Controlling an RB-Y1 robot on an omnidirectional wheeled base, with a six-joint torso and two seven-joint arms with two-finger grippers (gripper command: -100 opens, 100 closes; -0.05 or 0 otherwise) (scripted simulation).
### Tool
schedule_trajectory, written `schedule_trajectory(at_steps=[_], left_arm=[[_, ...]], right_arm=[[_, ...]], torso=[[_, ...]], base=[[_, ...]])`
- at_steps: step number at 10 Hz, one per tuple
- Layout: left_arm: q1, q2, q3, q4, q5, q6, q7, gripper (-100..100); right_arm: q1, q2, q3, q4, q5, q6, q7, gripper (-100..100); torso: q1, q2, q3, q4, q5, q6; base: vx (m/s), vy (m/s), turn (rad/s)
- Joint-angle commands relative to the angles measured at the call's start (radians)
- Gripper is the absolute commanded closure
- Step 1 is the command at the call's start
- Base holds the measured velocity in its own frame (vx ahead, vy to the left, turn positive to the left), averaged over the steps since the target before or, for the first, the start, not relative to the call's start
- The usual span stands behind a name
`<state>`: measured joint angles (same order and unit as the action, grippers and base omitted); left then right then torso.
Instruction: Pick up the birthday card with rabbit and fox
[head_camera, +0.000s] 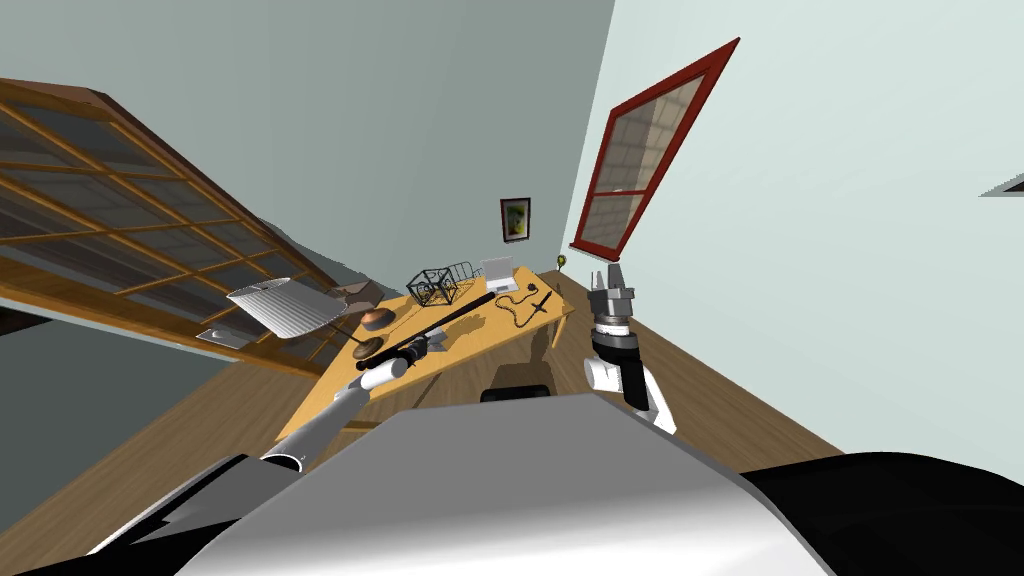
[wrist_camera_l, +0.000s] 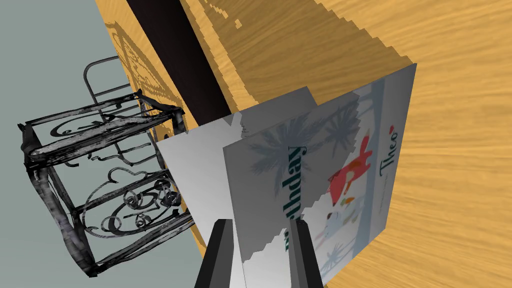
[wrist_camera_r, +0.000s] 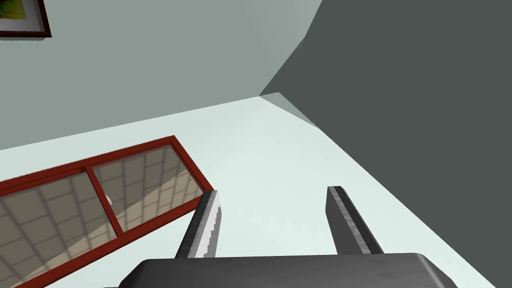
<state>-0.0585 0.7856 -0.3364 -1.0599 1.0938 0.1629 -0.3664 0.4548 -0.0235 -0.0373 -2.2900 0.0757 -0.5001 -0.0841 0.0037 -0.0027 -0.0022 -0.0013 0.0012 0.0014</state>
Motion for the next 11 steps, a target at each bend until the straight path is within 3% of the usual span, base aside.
schedule_trajectory(at_steps=[1, 3, 4, 5, 6, 7, 8, 9, 10, 11], left_arm=[[0.000, 0.000, 0.000, 0.000, 0.000, 0.000, 0.000, 100], [0.001, 0.000, 0.000, 0.000, 0.000, 0.001, 0.000, 100], [0.001, 0.000, 0.000, 0.001, 0.000, 0.001, 0.000, 0], [0.043, -0.050, 0.050, -0.050, -0.050, 0.035, 0.048, 100], [0.043, -0.051, 0.060, -0.051, -0.073, 0.035, 0.048, 100], [0.092, -0.095, 0.108, -0.098, -0.117, 0.068, 0.094, 100], [0.096, -0.102, 0.127, -0.113, -0.157, 0.068, 0.100, 100], [0.143, -0.143, 0.171, -0.156, -0.192, 0.100, 0.144, 100], [0.148, -0.154, 0.194, -0.175, -0.258, 0.100, 0.151, 100], [0.192, -0.204, 0.248, -0.221, -0.301, 0.133, 0.201, 100]], right_arm=[[0.000, 0.000, 0.000, 0.000, 0.000, 0.000, 0.000, 0], [0.000, 0.000, 0.000, 0.000, 0.000, 0.000, 0.000, 0], [0.000, 0.000, 0.000, 0.000, 0.000, 0.000, 0.000, 0], [0.000, 0.000, 0.000, 0.000, 0.000, 0.000, 0.000, 0], [0.000, 0.000, 0.000, 0.000, 0.000, 0.000, 0.000, 0], [0.000, 0.000, 0.000, 0.000, 0.000, 0.000, 0.000, 0], [0.000, 0.000, 0.000, 0.000, 0.000, 0.000, 0.000, 0], [0.000, 0.000, 0.000, 0.000, 0.000, 0.000, 0.000, 0], [0.000, 0.000, 0.000, 0.000, 0.000, 0.000, 0.000, 0], [0.000, 0.000, 0.000, 0.000, 0.000, 0.000, 0.000, 0]], torso=[[0.000, 0.000, 0.000, 0.000, 0.000, 0.000], [0.001, -0.001, 0.000, 0.000, 0.000, 0.000], [0.001, -0.001, 0.000, 0.000, 0.000, 0.000], [0.002, -0.001, 0.000, 0.000, 0.001, 0.000], [0.004, -0.001, -0.001, 0.000, 0.005, 0.006], [0.005, -0.002, -0.002, -0.001, 0.005, 0.005], [0.007, -0.002, -0.002, -0.002, 0.008, 0.007], [0.007, -0.004, -0.003, -0.003, 0.010, 0.008], [0.006, -0.005, -0.004, -0.004, 0.012, 0.012], [0.005, -0.007, -0.005, -0.004, 0.012, 0.010]], base=[[0.000, 0.000, 0.000], [0.000, 0.000, 0.000], [0.000, 0.000, 0.000], [-0.025, 0.063, -0.348], [-0.034, 0.081, -0.240], [-0.037, 0.098, -0.300], [-0.051, 0.088, -0.185], [-0.059, 0.071, -0.354], [-0.047, 0.055, -0.179], [-0.041, 0.068, -0.308]])
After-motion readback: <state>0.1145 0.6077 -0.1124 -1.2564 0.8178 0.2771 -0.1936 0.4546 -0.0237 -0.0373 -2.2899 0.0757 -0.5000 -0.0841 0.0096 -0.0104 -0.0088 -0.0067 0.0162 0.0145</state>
